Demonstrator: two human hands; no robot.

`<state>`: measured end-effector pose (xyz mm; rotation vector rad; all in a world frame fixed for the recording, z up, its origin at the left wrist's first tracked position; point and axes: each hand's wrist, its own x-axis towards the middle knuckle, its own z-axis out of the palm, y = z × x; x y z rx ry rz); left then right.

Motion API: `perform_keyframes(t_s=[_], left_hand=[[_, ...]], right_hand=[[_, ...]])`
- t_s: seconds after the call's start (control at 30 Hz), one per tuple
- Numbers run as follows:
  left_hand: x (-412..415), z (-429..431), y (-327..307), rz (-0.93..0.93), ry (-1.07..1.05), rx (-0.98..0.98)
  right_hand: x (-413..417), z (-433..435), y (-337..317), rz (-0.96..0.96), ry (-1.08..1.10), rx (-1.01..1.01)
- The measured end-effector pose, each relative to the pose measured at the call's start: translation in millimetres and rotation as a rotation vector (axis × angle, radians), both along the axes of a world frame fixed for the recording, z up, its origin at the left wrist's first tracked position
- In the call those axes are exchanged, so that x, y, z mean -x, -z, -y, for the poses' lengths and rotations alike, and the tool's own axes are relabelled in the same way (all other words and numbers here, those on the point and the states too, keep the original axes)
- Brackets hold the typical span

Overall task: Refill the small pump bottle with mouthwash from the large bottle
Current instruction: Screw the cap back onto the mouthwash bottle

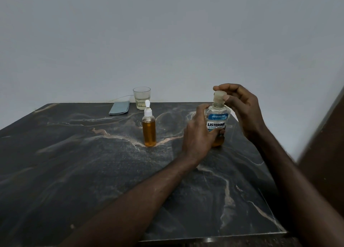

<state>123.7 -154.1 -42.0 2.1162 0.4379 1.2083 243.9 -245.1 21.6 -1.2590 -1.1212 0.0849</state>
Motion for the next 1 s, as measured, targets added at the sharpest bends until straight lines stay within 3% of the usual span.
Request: perform_keyframes(t_s=[1.0], left_hand=[[2.0,0.8,-1.5,-0.013,-0.012,0.018]], right_hand=[[2.5,0.2,1.8,-0.102,-0.019,0.007]])
